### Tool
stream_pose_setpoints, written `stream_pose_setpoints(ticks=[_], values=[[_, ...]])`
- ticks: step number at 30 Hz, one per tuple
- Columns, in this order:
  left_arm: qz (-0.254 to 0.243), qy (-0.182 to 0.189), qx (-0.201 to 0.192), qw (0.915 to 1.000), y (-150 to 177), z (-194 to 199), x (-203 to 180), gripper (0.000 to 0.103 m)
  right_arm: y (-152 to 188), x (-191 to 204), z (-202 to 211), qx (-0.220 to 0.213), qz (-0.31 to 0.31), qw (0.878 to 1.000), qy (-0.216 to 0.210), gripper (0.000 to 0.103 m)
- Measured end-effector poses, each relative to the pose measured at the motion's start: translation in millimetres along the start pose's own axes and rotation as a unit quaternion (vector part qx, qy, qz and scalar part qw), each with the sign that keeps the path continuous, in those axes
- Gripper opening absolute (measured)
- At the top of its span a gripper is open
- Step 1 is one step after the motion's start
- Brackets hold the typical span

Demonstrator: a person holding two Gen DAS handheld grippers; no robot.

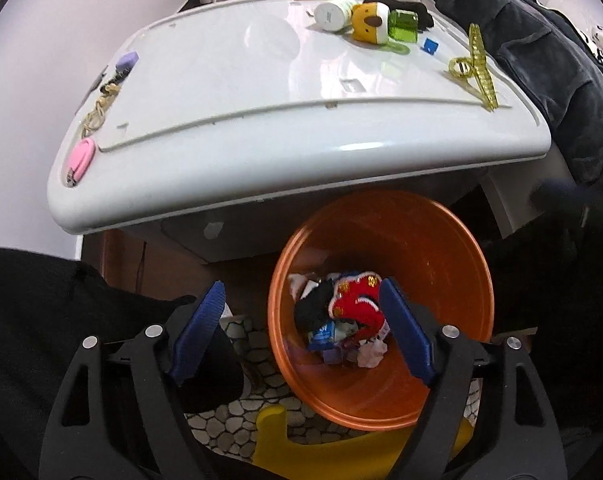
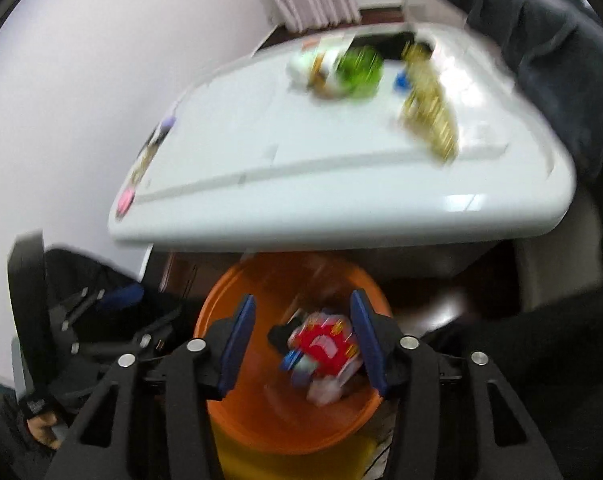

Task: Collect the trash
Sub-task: 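Drop the hat and sock into the orange basin with both tools, then grasp the yellow mosquito repellent with the left tool while the right tool grasps the yellow hair clip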

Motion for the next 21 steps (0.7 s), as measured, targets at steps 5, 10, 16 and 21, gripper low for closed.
stream_pose_setpoints(ticks=[5, 10, 16, 21], values=[[0.003, -0.004, -0.025, 0.9997, -17, 7, 5, 0.078, -81, -53, -9, -0.048, -0.004, 0.995, 0.089, 0.069], [0.0, -0.004, -0.022, 0.9997, -23, -1, 4, 0.078, -131, -73, -58, -0.02, 0.021, 0.992, 0.125, 0.076], [-0.013, 0.003, -0.02, 0.9997, -29, -9, -1, 0.078, -141, -72, -117, 0.03, 0.069, 0.987, 0.145, 0.03], [-0.003, 0.039, -0.048, 0.9981, -78, -14, -13, 0.078, -145, -85, -100, 0.008, 0.047, 0.988, 0.147, 0.03]])
Point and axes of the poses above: each gripper's, at about its wrist camera, not at the fingertips, and z roughly against the way its jaws point, x to its left, y to its underside, the point moved 10 cm from there along -z, roughly the way its jaws point, and after that the axes turned 12 degrees about y, right-handed, at the moved point
